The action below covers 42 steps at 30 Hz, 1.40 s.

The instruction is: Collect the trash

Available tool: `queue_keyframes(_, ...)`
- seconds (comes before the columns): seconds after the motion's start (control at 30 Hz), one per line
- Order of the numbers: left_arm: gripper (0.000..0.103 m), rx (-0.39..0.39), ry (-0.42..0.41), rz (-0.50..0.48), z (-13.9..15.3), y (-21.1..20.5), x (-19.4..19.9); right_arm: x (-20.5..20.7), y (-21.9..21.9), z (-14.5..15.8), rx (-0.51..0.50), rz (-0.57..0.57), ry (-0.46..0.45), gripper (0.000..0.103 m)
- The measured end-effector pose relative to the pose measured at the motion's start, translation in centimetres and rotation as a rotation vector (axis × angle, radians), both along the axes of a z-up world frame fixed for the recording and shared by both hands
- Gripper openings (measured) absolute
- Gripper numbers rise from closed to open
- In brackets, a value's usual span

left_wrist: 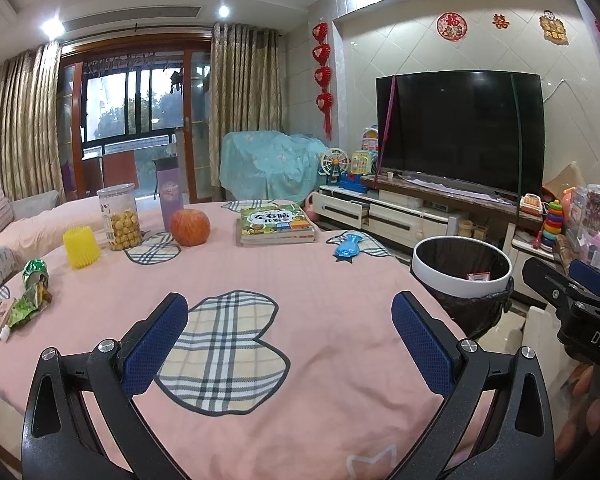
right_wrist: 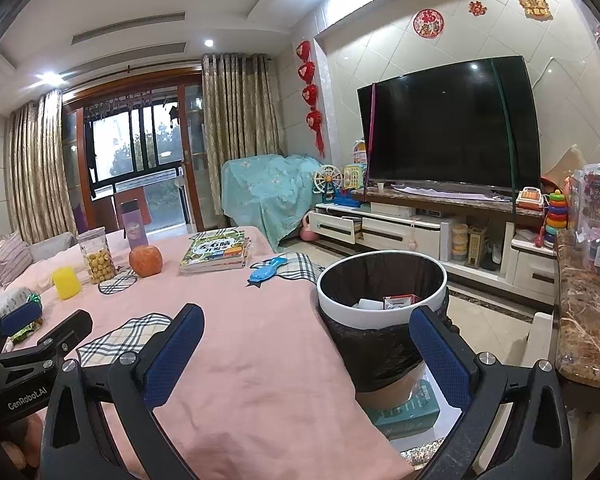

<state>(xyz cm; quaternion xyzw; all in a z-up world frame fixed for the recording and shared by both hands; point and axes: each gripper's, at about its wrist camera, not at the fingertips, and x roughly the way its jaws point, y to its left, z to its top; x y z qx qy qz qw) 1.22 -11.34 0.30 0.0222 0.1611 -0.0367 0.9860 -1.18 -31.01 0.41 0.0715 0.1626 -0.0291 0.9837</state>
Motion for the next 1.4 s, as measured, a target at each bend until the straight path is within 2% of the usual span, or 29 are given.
queue_keyframes(1.17,0.103,0.009,0.017,-0.017,-0.40,-0.34,0.35,0.00,0.65,0.06,0.007,0.014,0.000,0.103)
queue_keyframes(1.4,0.103,-0.008,0.030,-0.028,-0.58,0.03,0.61,0.11,0.67,-0.08,0.014,0.014,0.005,0.103)
